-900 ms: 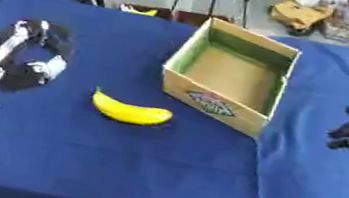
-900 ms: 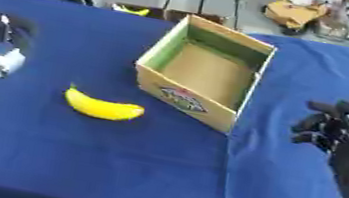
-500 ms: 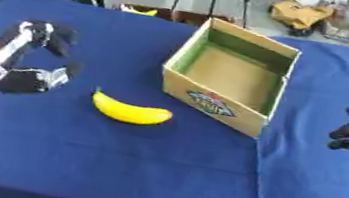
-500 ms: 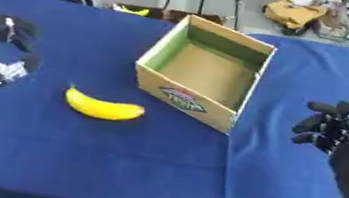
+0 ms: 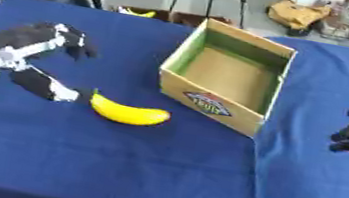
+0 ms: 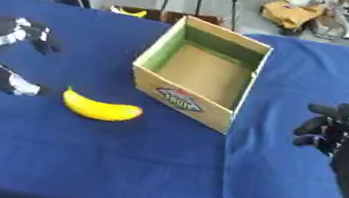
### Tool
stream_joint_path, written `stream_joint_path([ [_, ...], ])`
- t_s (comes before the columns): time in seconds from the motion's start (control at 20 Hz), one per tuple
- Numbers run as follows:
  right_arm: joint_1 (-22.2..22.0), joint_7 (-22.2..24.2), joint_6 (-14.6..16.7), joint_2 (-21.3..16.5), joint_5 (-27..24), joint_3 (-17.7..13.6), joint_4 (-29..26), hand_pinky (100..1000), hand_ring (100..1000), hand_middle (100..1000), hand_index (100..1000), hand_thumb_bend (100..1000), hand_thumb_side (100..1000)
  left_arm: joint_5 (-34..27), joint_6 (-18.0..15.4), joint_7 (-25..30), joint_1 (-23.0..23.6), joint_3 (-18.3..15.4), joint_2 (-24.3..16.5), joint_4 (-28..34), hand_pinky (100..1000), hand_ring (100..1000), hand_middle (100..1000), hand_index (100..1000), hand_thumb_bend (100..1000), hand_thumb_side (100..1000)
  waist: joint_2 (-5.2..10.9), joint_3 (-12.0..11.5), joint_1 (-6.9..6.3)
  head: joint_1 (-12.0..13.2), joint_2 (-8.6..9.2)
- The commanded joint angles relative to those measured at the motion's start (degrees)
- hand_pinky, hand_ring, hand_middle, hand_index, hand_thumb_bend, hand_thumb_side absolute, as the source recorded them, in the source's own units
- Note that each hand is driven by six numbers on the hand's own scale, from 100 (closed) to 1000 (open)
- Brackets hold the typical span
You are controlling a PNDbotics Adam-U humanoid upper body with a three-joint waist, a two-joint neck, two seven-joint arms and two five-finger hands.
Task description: Pick up objects on the table and place them in the box.
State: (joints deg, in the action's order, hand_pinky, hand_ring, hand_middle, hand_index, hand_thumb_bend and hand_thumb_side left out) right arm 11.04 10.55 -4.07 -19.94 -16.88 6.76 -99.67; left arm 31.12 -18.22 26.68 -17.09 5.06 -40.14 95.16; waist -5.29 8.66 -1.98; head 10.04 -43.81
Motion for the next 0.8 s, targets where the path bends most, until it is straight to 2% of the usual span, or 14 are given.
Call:
stream_joint_path([
  [0.05,0.6,0.2,0.0,-1.1,0.0,0.0,-1.2,565,604,519,770,100,944,2.4,-1.5,0.7,-2.9,2.7,-2.8,-1.8,636,611,629,774,560,475,0.76,0.1,0.02,0.3,-0.31],
  [0.4,0.6,0.3,0.0,-1.0,-0.1,0.1,-1.2,565,604,519,770,100,946,6.2,-3.5,3.4,-8.6,7.7,-0.1,-8.0,624,601,618,764,537,494,0.95,0.2,0.08,0.7,-0.31],
  [0.8,0.5,0.4,-0.1,-0.9,-0.1,0.2,-1.2,565,604,520,770,100,958,10.1,-4.5,4.9,-12.6,9.5,4.8,-15.2,617,594,611,757,539,527,0.88,0.4,0.11,0.7,-0.31],
])
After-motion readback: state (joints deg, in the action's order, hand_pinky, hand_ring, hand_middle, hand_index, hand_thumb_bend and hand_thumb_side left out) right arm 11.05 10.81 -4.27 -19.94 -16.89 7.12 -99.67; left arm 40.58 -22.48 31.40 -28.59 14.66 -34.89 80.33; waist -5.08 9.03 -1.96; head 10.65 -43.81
